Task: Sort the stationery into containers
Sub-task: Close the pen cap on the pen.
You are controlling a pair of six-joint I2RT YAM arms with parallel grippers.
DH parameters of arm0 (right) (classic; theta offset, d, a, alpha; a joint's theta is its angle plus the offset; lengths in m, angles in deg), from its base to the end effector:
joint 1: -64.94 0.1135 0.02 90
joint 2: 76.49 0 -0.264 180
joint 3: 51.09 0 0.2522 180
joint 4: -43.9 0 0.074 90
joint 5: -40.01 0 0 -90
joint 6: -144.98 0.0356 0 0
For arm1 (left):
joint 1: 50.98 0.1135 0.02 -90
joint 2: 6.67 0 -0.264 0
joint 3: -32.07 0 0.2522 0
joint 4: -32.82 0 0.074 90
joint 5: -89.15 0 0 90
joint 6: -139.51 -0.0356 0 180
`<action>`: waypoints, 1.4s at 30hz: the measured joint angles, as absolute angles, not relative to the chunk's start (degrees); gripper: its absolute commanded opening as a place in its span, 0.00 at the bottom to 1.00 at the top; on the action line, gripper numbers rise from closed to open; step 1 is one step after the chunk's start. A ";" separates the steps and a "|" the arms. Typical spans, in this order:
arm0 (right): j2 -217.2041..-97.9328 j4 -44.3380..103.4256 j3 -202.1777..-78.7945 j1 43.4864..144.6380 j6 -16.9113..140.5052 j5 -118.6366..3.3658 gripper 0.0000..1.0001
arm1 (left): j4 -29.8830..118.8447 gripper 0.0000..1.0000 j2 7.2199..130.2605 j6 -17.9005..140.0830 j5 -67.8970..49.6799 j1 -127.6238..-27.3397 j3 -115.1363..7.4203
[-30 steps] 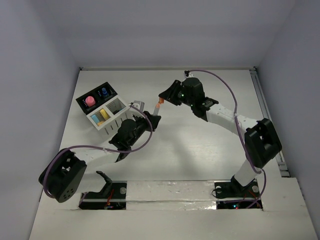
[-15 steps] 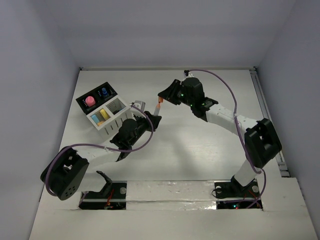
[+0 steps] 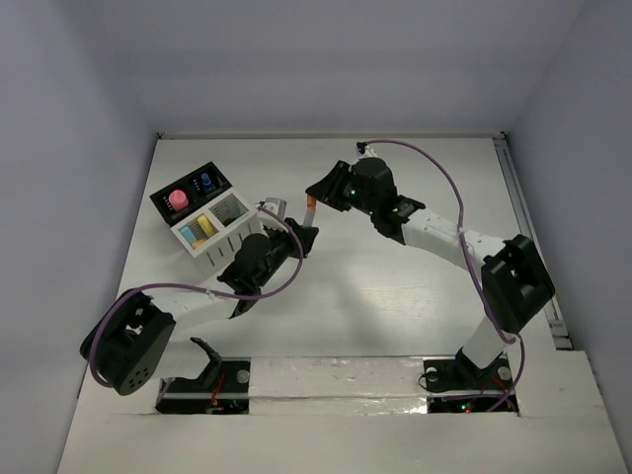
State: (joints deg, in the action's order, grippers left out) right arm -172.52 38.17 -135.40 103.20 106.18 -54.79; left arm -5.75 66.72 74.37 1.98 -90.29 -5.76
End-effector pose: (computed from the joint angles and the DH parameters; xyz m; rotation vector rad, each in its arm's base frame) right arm 0.3115 0.2495 0.2920 0.1676 2.0353 1.1151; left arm 0.2016 -0.1628 0.2256 0.1579 1.5726 -0.8515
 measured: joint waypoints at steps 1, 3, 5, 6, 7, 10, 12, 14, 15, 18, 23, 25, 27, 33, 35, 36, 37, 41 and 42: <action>-172.52 38.15 -135.40 103.31 106.18 -54.38 0.01 | -5.66 0.00 66.72 74.37 2.33 -90.29 -5.79; -172.52 38.17 -135.37 103.70 106.16 -53.35 0.01 | -5.40 0.00 66.72 74.33 3.05 -90.31 -5.83; -172.52 38.30 -135.24 104.05 106.16 -52.37 0.01 | -4.99 0.00 66.72 74.20 3.97 -90.36 -5.85; -172.52 38.28 -135.15 104.20 106.18 -52.02 0.00 | -4.77 0.00 66.72 74.18 4.34 -90.40 -5.85; -172.52 38.28 -135.07 104.31 106.18 -51.62 0.00 | -4.55 0.00 66.72 74.16 4.76 -90.42 -5.90; -172.43 38.37 -134.35 104.73 106.25 -50.36 0.00 | -3.89 0.00 66.68 74.13 5.76 -90.71 -6.38; -172.43 38.39 -134.28 104.86 106.25 -49.98 0.00 | -3.26 0.00 66.68 74.05 6.16 -90.77 -6.57; -172.41 38.50 -134.28 105.03 106.31 -49.63 0.00 | -3.15 0.00 66.68 73.98 6.66 -90.86 -6.73; -172.41 38.70 -134.28 105.10 106.36 -49.44 0.00 | -3.00 0.00 66.68 73.94 7.05 -91.06 -6.92; -172.41 39.57 -134.11 105.16 106.86 -49.20 0.00 | -2.87 0.00 66.72 73.61 7.99 -91.28 -7.32; -172.21 42.08 -132.88 105.18 108.85 -49.81 0.00 | -2.76 0.00 66.78 73.13 9.35 -91.43 -7.95; -172.08 43.09 -132.23 105.16 109.57 -50.01 0.00 | -2.71 0.00 66.78 72.87 9.61 -91.52 -7.99; -172.04 44.34 -131.53 105.14 110.31 -50.29 0.00 | -2.71 0.00 66.78 72.56 9.98 -91.60 -8.02; -171.16 47.15 -129.06 104.84 111.80 -51.10 0.00 | -2.41 0.00 66.76 71.75 10.25 -92.13 -8.10; -170.68 47.42 -128.64 104.66 111.78 -51.51 0.00 | -2.34 0.00 66.76 71.45 10.05 -92.17 -8.23; -170.51 47.64 -128.49 104.64 111.78 -51.58 0.00 | -2.21 0.00 66.70 71.34 9.92 -92.19 -8.45; -170.26 47.88 -128.31 104.57 111.71 -51.69 0.00 | -1.93 0.00 66.57 71.20 9.85 -92.19 -8.67; -169.48 50.04 -127.09 104.22 111.58 -52.87 0.00 | 0.78 0.00 65.08 70.57 9.57 -92.30 -9.85; -169.33 50.94 -126.52 104.22 111.56 -53.09 0.00 | 1.50 0.00 64.69 70.42 9.44 -92.30 -10.03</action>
